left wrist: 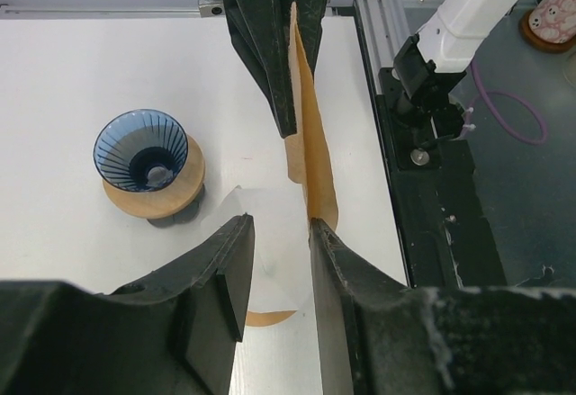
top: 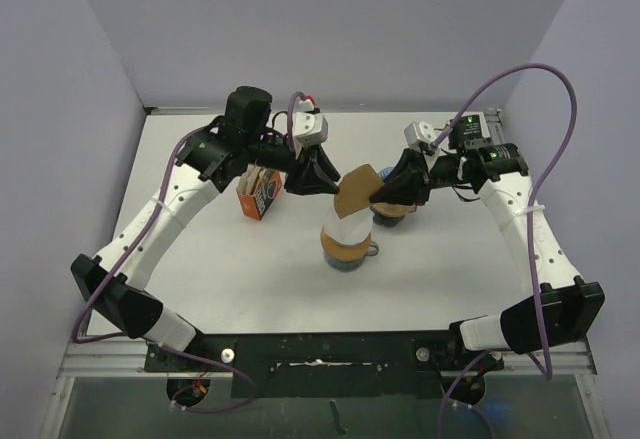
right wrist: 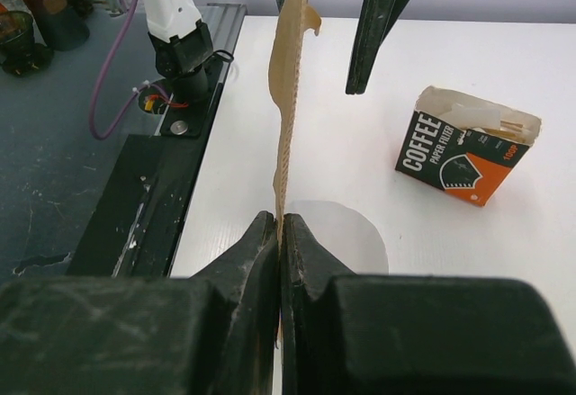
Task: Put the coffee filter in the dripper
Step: Place the coffee filter in the coffee dripper.
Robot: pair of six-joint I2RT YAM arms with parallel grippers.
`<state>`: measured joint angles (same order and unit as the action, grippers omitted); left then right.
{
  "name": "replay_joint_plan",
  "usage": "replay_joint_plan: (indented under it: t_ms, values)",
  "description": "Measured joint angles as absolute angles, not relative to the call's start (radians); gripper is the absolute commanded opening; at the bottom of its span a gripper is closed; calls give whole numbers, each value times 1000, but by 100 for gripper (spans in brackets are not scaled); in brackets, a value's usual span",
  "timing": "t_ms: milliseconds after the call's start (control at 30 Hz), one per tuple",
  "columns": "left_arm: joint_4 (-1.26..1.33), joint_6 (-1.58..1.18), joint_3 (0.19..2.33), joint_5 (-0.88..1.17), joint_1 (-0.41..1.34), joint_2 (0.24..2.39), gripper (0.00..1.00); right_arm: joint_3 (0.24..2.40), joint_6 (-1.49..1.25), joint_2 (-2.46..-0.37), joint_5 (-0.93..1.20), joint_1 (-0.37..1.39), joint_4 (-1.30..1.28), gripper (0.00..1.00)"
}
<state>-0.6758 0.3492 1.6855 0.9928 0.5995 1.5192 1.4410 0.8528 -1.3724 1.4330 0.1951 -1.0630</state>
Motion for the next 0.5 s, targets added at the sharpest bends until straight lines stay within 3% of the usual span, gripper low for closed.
replay_joint_plan:
  t_ms: [367,500]
  values:
    - [-652,336,1686,978,603,1543,29,1441,860,-1369,1434,198,-1064,0]
    - [-642,324,1686,978,608,1550,33,1441,863,-1369,1434,199,-1069,0]
